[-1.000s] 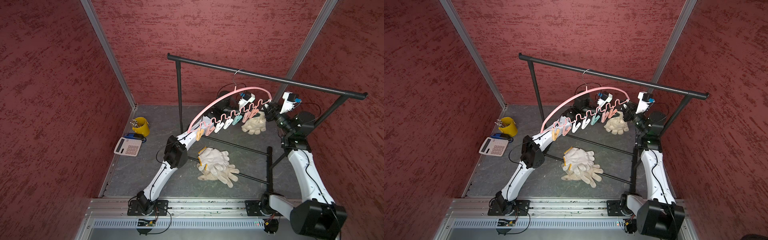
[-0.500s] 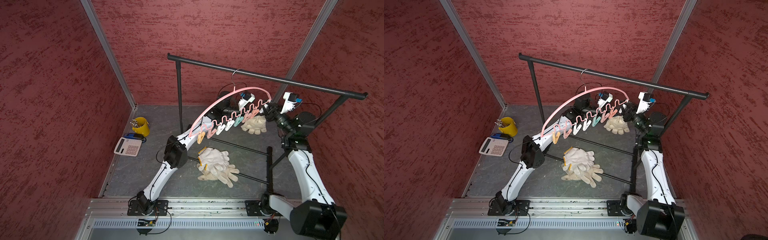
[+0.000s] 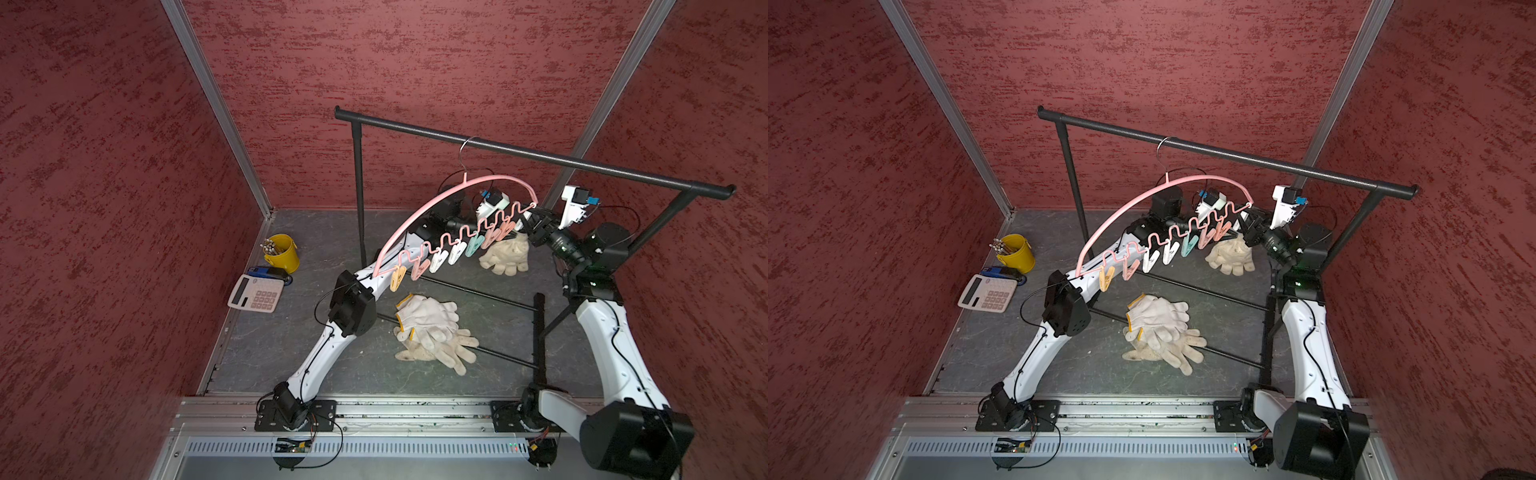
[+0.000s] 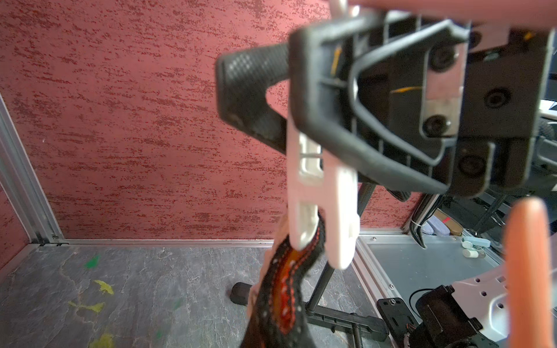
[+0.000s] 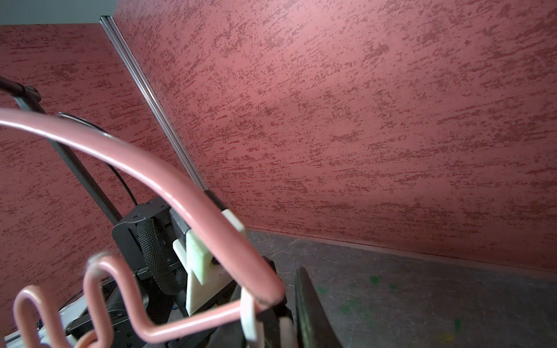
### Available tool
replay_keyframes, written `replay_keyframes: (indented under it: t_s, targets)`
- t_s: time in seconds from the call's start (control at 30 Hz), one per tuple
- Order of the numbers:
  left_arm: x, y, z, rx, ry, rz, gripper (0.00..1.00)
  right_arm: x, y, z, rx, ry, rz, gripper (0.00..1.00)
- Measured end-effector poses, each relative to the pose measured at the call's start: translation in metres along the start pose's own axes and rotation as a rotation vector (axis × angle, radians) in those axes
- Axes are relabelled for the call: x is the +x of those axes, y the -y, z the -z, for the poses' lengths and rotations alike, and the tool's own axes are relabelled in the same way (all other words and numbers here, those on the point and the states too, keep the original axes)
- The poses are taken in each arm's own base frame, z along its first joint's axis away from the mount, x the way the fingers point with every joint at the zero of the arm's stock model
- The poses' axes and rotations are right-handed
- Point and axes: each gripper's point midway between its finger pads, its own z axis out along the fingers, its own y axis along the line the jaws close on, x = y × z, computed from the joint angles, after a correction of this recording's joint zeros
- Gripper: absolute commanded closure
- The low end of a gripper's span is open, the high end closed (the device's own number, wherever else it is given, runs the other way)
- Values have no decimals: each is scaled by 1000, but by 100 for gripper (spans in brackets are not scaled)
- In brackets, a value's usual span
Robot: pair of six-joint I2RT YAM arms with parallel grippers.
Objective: Clip the gloves onto a hanger to dry
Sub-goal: Clamp the glove onto the hanger.
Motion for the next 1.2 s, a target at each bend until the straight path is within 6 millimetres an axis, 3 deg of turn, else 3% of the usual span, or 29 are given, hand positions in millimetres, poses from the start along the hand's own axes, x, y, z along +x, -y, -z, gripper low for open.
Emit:
replay_keyframes:
  t_s: [1.2]
  targets:
    - [-8, 22, 6, 78, -11, 9, 100, 6, 1, 7, 29, 3, 48, 100]
